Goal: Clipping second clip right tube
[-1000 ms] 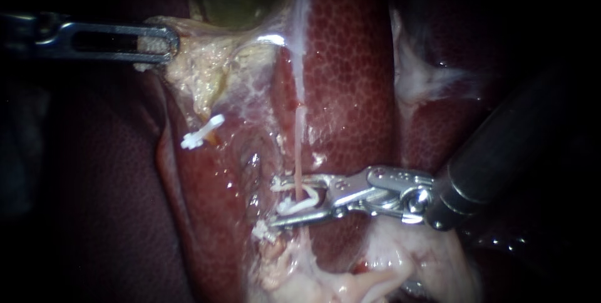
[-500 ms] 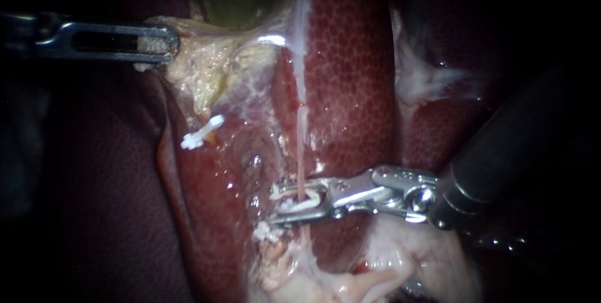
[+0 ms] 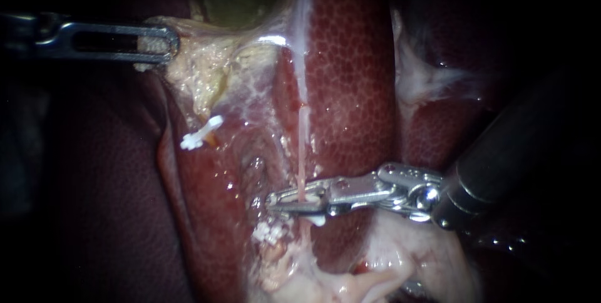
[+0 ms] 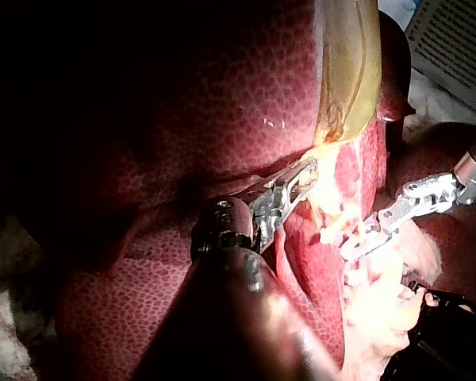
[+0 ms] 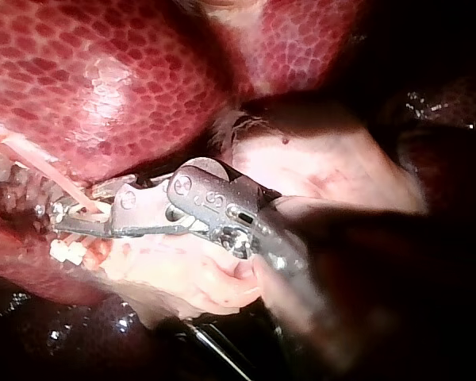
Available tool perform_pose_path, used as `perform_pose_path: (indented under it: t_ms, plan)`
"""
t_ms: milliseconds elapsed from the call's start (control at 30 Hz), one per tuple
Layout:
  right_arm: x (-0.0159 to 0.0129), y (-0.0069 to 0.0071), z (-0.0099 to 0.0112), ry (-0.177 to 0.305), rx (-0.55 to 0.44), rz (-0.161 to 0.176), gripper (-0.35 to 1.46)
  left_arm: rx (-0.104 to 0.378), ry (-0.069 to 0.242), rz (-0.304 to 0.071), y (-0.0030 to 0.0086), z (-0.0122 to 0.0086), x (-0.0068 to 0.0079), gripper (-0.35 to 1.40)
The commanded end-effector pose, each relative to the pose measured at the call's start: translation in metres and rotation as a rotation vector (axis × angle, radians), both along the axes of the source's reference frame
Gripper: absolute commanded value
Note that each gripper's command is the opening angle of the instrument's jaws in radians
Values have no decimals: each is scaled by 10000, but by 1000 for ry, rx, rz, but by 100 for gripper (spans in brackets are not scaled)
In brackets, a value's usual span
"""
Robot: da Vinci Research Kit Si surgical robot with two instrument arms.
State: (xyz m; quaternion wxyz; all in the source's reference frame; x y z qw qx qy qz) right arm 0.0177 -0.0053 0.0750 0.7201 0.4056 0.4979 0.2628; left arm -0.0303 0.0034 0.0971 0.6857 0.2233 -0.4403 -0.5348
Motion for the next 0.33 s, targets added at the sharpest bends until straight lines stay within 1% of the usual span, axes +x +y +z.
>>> perform_pose_path:
  t_ms: [33,300,333]
  plan:
    - [0,0,0,1,1,-1,-35,0,0,0,0,0,0,-35]
    - [-1,0,1,2,0,-3,-35,0,0,0,0,0,0,-35]
    - [-1,0,1,-1,-2,2,-22,0,0,0,0,0,0,-35]
